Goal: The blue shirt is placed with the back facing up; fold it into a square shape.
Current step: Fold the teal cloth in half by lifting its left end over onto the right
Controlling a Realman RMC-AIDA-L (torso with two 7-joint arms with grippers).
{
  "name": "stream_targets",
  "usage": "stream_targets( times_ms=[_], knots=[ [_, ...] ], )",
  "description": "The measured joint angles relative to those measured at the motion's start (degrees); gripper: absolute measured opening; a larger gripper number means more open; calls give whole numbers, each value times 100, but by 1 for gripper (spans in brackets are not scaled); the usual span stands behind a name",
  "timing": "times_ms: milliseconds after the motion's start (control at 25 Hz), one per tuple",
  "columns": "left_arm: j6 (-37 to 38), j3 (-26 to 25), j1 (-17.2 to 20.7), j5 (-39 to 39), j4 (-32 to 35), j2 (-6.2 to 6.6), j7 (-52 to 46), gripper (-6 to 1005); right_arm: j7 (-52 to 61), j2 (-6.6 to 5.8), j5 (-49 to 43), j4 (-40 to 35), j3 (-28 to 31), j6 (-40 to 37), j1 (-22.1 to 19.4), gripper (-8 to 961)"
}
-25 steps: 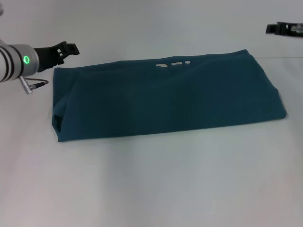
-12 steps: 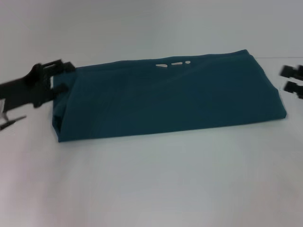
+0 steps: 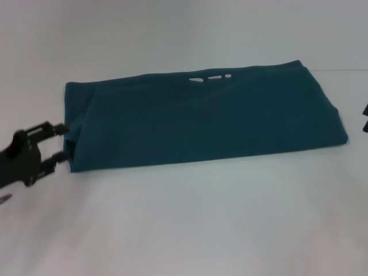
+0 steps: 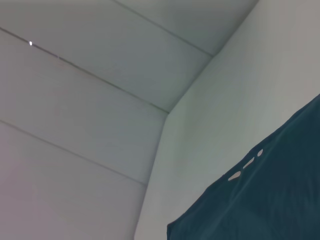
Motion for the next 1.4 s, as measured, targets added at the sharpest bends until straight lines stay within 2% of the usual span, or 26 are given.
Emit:
stream_targets(
  times_ms=[360, 560, 800, 1400],
  knots=[
    [-718, 99, -86, 177, -507, -23, -230, 673, -7, 26, -81, 45, -10, 195, 145, 739],
    [-996, 196, -124, 286, -580, -19, -408, 673, -8, 12, -80, 55, 23, 300, 146, 736],
    [-1170, 212, -167, 301, -676, -38, -452, 673, 9, 2, -71, 56, 32, 385, 142, 734],
    [-1558, 206, -486, 305, -1004, 7, -519, 672, 38, -7, -41, 64, 182, 489, 95, 728]
  ],
)
